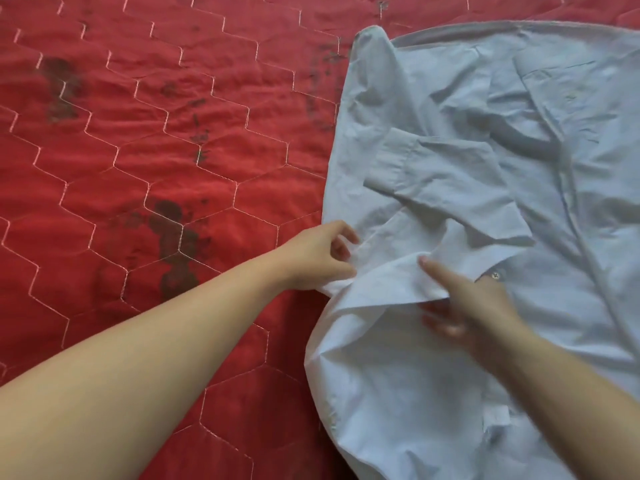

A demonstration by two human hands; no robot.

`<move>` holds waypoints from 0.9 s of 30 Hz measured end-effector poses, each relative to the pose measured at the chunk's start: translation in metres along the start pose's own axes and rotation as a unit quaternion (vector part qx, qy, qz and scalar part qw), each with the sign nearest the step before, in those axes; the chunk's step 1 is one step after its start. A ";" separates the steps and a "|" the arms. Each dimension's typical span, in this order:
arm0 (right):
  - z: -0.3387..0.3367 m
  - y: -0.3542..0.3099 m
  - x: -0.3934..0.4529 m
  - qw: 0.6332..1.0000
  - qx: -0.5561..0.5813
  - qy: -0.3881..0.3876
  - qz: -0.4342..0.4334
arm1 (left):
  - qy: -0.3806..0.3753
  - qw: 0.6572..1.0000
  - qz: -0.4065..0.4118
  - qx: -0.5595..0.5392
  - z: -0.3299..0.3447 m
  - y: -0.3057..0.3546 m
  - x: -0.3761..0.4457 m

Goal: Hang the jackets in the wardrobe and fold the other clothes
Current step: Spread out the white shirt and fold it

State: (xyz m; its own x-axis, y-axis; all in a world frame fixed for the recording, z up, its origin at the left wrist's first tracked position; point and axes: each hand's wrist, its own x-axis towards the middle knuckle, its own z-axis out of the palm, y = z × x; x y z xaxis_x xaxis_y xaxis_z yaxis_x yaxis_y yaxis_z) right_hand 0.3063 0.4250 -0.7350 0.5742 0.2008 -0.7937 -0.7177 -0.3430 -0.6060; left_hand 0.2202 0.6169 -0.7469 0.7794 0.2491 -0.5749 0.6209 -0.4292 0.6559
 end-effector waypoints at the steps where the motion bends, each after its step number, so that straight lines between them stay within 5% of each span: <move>1: 0.007 0.011 -0.008 0.999 -0.014 -0.023 0.022 | 0.015 1.000 -0.010 0.006 -0.003 -0.002 -0.001; 6: 0.032 0.025 -0.027 0.996 -0.044 -0.070 -0.027 | -0.038 0.987 0.000 0.158 -0.014 -0.006 -0.007; 10: 0.024 0.020 -0.043 0.996 0.065 -0.041 -0.045 | -0.048 0.976 0.039 0.208 -0.024 -0.009 -0.004; 14: 0.028 0.039 -0.057 0.997 0.050 0.021 -0.048 | 0.043 0.992 0.037 0.109 -0.028 -0.021 -0.005; 20: 0.008 0.039 -0.058 0.966 0.257 0.029 0.000 | 0.122 0.989 0.067 0.043 -0.026 -0.037 -0.019; 24: 0.017 0.058 -0.061 0.999 -0.032 -0.029 -0.022 | 0.313 0.948 0.034 -0.049 0.008 -0.033 -0.037; 27: 0.033 0.072 -0.067 0.963 -0.234 -0.117 -0.059 | 0.252 0.958 -0.019 -0.138 0.042 -0.036 -0.067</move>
State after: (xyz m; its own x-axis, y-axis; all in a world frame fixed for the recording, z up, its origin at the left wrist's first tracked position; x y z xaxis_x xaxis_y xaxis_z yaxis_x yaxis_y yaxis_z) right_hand 0.2037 0.4169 -0.7274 0.4980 0.4462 -0.7436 -0.3645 -0.6704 -0.6463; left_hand 0.1421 0.5789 -0.7520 0.6542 0.6771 -0.3369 0.5937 -0.1839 0.7834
